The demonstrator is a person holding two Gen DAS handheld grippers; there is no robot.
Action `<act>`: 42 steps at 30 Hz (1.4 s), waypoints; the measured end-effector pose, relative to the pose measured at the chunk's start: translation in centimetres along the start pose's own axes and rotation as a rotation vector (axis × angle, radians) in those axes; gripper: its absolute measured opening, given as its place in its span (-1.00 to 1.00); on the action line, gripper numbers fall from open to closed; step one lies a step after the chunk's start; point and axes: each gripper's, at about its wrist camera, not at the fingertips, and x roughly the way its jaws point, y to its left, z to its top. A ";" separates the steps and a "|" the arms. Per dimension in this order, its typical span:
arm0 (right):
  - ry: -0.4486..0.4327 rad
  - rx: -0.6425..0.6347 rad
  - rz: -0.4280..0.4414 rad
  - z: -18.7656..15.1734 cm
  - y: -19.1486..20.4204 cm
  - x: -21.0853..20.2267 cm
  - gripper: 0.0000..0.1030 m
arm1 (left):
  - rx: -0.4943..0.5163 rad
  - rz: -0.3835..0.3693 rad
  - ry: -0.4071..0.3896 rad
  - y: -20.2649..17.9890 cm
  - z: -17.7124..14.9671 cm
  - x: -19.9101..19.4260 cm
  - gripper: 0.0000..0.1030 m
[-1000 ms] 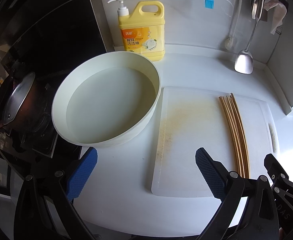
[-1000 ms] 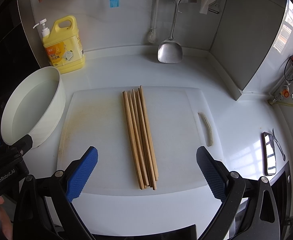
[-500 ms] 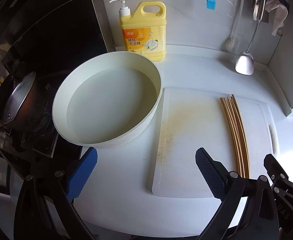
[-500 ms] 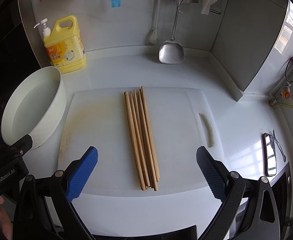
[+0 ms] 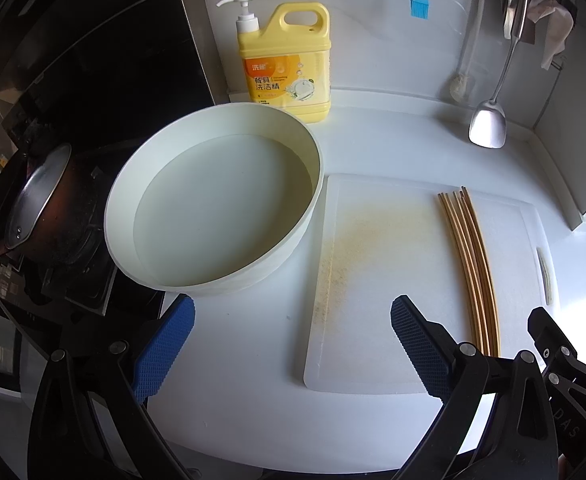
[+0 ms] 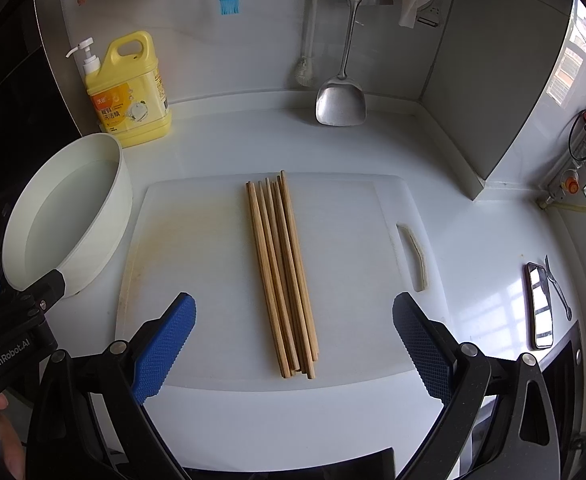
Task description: Organize utensils
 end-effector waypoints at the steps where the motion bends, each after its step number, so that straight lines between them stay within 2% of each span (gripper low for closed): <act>1: 0.000 0.000 0.000 0.0 0.0 0.0 0.83 | 0.000 0.000 0.000 -0.1 -0.1 0.0 0.88; 30: -0.002 -0.019 0.026 0.1 -0.4 0.4 0.83 | -0.003 0.012 -0.009 -0.1 -0.3 -0.1 0.88; 38: -0.023 -0.032 0.026 -0.7 -3.4 2.1 0.83 | 0.035 -0.021 -0.012 -1.8 -0.8 0.8 0.88; 42: -0.011 -0.056 0.058 -1.3 -5.3 3.9 0.83 | 0.062 -0.050 0.001 -3.2 -1.1 2.1 0.88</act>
